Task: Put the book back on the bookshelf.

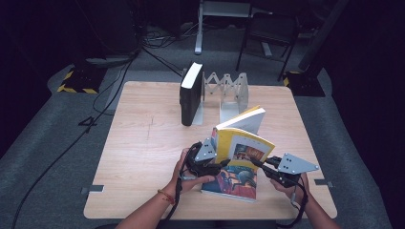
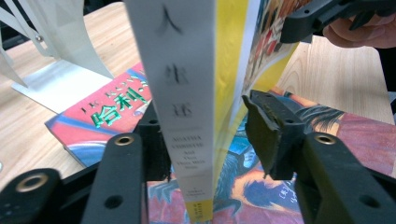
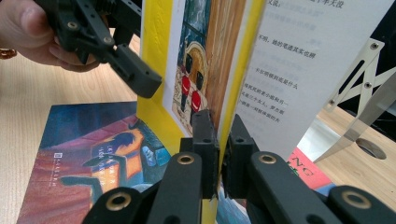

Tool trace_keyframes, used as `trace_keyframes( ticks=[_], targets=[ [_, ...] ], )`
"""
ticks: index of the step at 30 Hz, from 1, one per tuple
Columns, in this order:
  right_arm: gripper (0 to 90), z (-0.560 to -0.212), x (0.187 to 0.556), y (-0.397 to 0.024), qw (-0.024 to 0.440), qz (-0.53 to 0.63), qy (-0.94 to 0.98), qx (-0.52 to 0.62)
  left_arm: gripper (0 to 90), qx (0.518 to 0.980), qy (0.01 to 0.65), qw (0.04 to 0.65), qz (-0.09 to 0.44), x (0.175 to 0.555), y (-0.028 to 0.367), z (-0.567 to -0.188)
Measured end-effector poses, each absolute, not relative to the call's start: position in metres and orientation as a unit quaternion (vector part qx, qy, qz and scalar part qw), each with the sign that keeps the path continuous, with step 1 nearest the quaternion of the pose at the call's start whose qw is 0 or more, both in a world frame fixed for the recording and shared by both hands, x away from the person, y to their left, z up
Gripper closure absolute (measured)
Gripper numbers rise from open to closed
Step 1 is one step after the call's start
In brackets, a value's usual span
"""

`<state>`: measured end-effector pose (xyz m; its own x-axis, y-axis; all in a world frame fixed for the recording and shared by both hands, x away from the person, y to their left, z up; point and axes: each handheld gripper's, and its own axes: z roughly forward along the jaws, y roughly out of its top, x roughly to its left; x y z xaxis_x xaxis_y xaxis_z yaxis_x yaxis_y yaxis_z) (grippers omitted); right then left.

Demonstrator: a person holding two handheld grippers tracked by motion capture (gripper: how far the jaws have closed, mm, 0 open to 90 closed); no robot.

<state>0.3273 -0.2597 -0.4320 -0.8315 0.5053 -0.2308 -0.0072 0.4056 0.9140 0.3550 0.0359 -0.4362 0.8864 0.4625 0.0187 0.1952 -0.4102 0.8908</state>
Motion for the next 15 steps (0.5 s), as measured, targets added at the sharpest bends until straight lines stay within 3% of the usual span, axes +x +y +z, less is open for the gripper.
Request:
trace_keyframes(
  ticks=[10, 15],
  targets=[
    [83.0, -0.432, 0.332, -0.261, 0.242, 0.524, 0.801, 0.160, 58.7, 0.811, 0.188, 0.539, 0.133, 0.360, 0.037, -0.419],
    [78.0, -0.431, 0.336, -0.263, 0.246, 0.524, 0.797, 0.174, 70.8, 0.809, 0.172, 0.543, 0.149, 0.354, 0.037, -0.413]
  ],
)
